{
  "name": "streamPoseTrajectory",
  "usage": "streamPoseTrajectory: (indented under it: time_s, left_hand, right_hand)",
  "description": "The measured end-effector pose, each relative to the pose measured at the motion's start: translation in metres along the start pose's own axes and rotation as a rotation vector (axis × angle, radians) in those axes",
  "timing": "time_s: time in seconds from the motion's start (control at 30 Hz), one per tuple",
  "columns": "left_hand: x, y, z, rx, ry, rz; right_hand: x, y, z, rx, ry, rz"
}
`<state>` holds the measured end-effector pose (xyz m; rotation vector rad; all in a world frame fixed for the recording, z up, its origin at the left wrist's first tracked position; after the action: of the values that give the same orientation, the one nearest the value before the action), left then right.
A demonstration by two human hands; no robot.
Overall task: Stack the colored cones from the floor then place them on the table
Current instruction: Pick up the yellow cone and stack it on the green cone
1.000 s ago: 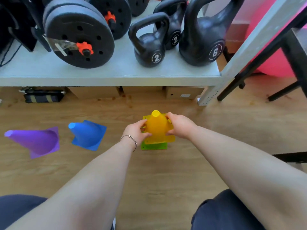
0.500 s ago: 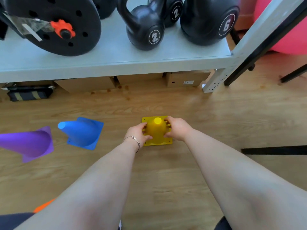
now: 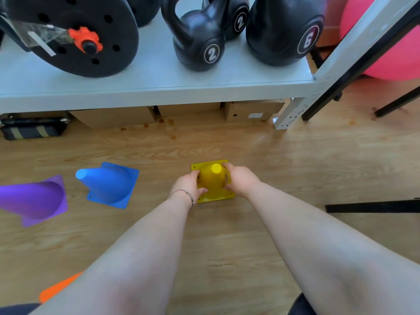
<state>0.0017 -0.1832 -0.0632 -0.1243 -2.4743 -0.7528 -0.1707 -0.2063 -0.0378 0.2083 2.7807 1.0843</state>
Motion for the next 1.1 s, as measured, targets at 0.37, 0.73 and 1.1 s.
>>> streamPoseTrajectory:
  time_s: [0.37,0.73,1.1]
  left_hand:
    - [0.029,0.053,-0.052,0.127,-0.365,0.043]
    - [0.026,0.124,-0.111,0.338,-0.626,-0.002]
    - [-0.069,0.177,-0.147,0.377,-0.634,-0.384]
  right_hand:
    - [0.006,0.065,-0.051,0.223,0.179,-0.148]
    - [-0.058,0.102,-0.084,0.516,0.331,-0.315]
    - [-0.170,0.104,-0.068,0.506,0.433,-0.550]
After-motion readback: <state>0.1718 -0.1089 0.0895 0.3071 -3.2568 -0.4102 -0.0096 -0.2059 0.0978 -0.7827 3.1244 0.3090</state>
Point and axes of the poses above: each hand's wrist, its own y-axis away from the middle knuckle, its own z-axis out of the palm, x = y × z, the point moved 4 cm from there along -y, towards the middle knuckle, and after that the axes turned 14 degrees about z, right-handed, at the moved point
